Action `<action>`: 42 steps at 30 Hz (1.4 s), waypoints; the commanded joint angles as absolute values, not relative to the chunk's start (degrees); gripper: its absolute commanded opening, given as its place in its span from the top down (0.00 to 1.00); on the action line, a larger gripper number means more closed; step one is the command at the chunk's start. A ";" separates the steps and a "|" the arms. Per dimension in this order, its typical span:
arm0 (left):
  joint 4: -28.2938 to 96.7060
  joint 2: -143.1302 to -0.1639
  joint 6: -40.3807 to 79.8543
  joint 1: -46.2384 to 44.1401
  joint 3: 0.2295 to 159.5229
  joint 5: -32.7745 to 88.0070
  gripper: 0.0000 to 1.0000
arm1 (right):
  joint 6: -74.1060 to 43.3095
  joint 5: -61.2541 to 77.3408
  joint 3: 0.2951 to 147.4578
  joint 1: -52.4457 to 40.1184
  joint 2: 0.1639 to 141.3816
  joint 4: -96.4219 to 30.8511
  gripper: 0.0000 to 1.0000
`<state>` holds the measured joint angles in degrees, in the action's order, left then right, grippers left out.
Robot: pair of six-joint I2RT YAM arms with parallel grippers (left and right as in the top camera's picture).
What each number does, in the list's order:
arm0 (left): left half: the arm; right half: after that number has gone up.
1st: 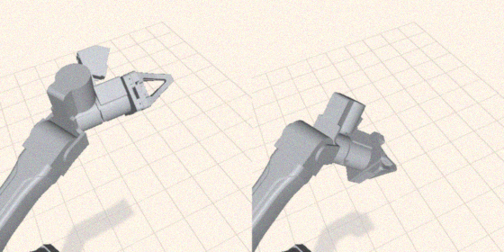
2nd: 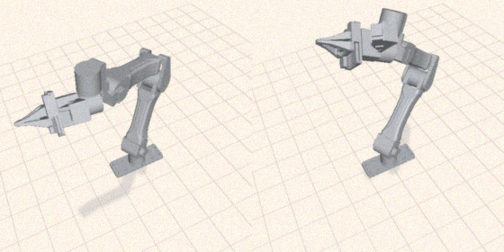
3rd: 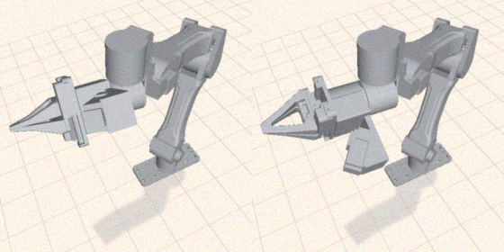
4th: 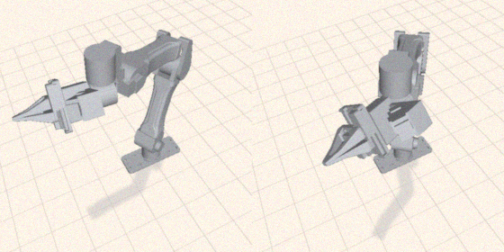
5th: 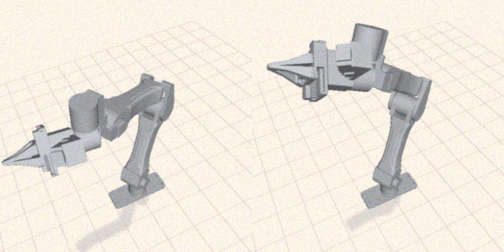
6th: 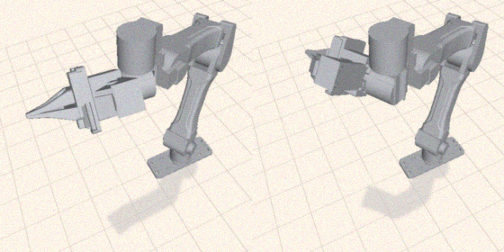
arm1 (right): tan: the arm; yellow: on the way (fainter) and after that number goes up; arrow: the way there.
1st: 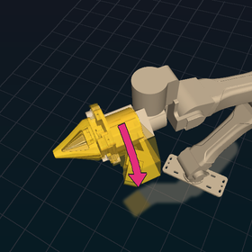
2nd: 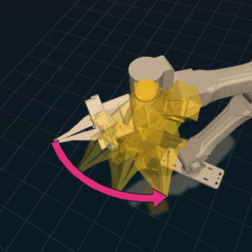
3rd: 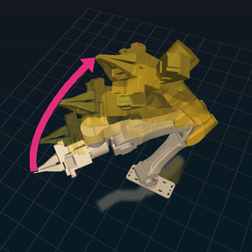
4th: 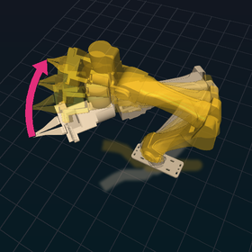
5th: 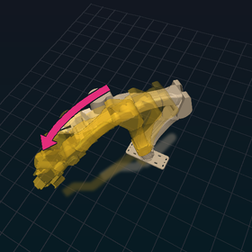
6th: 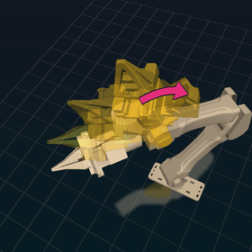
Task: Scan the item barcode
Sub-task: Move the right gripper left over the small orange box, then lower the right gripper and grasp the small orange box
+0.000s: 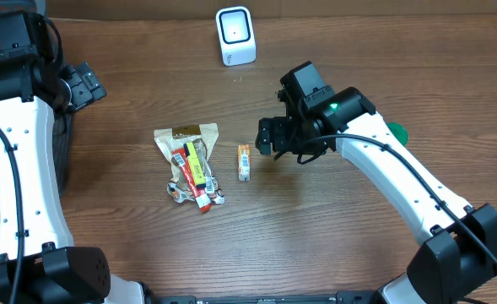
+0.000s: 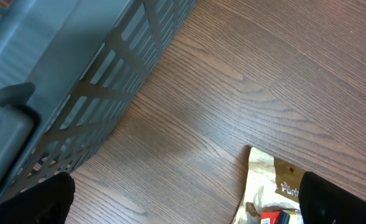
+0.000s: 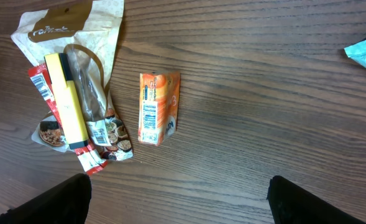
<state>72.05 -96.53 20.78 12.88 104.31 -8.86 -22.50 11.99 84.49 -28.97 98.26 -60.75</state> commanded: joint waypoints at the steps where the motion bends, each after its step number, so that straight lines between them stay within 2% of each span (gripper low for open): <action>1: 71.96 -95.48 20.12 12.95 105.49 -9.54 0.00 | -22.63 11.38 85.45 -29.30 98.13 -60.53 0.08; 15: 71.96 -95.48 20.12 12.95 105.49 -9.54 0.00 | -22.39 11.35 84.77 -29.30 98.17 -60.10 0.08; 31: 71.96 -95.48 20.12 12.95 105.49 -9.54 0.00 | -22.46 11.81 78.02 -29.36 98.17 -52.73 0.08; 42: 71.96 -95.48 20.12 12.95 105.47 -9.54 0.00 | -22.46 8.75 77.87 -35.94 98.76 -46.09 0.10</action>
<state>72.05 -96.53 20.80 12.88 104.31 -8.86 -22.48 11.53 78.35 -34.00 98.30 -46.96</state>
